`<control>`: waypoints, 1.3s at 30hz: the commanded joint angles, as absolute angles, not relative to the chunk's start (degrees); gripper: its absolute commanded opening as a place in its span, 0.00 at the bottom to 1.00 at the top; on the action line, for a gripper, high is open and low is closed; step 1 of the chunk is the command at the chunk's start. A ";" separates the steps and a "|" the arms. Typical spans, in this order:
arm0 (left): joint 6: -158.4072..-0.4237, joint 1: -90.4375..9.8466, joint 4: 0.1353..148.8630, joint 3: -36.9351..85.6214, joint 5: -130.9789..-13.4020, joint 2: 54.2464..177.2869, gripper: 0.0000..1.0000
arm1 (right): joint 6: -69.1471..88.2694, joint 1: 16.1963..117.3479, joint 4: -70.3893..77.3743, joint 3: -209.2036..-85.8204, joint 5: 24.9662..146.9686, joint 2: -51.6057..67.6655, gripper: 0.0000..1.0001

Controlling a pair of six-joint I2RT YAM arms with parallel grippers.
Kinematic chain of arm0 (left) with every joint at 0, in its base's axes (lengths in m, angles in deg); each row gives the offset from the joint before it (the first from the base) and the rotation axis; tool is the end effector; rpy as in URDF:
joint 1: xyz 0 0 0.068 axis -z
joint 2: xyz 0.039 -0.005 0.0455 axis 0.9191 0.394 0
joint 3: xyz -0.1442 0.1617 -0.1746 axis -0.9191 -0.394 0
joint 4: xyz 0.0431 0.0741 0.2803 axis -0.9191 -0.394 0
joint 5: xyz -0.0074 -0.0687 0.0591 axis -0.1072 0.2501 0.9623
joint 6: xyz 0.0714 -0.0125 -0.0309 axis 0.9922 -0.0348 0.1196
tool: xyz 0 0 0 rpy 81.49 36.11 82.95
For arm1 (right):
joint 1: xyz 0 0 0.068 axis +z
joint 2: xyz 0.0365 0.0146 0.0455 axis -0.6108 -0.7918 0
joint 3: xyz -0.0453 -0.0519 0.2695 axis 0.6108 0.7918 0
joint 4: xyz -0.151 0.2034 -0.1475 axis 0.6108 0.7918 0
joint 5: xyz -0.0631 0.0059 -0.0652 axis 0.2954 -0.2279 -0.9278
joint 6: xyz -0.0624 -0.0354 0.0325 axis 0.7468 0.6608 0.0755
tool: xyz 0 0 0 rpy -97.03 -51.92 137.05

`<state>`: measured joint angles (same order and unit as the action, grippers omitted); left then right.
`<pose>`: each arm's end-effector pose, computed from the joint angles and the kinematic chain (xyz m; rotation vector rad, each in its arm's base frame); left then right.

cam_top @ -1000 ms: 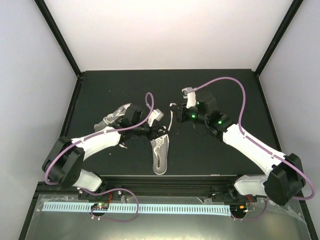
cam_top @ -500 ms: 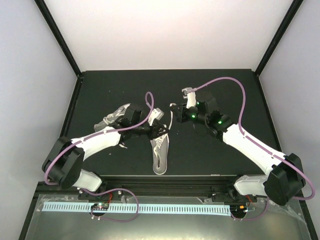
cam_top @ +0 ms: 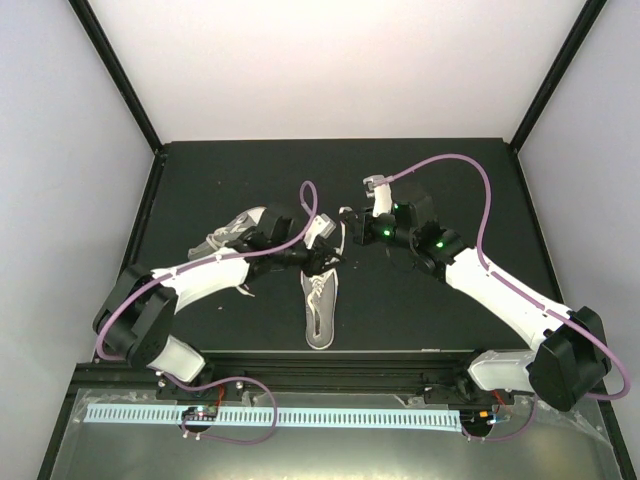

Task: Tie the shoes
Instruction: Cross the shoelace with the shoelace.

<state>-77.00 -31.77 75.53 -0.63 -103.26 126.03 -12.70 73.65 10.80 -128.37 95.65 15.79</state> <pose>0.2686 -0.2406 0.1829 0.9021 2.0848 -1.1740 0.2733 0.2235 0.2906 -0.3352 2.1083 1.0046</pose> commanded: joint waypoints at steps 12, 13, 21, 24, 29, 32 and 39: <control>-75.07 -30.18 73.83 1.23 -95.45 123.91 0.02 | -12.80 74.30 11.12 -129.69 97.09 13.97 0.02; -75.28 -30.15 73.76 0.52 -95.18 122.76 0.02 | -12.69 74.57 11.41 -130.03 96.94 13.58 0.02; -79.69 -30.64 72.32 -9.51 -93.64 109.53 0.02 | -13.03 78.82 9.74 -134.62 97.81 5.69 0.02; -80.62 -31.20 70.78 -12.59 -94.96 106.86 0.02 | -12.81 81.15 9.45 -138.77 98.40 0.06 0.02; -83.45 -32.32 72.33 -17.79 -95.11 103.52 0.01 | -14.02 83.18 9.38 -145.65 100.47 -9.66 0.02; -85.84 -33.03 73.58 -19.77 -95.24 102.72 0.02 | -14.15 83.35 9.97 -148.64 101.85 -14.36 0.19; -89.58 -35.26 74.48 -21.09 -96.71 101.32 0.02 | -7.41 81.69 15.79 -150.65 96.08 -9.82 0.83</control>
<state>-86.38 -33.89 72.54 -21.28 -94.89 102.53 -11.46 82.46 13.71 -148.37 98.64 -15.55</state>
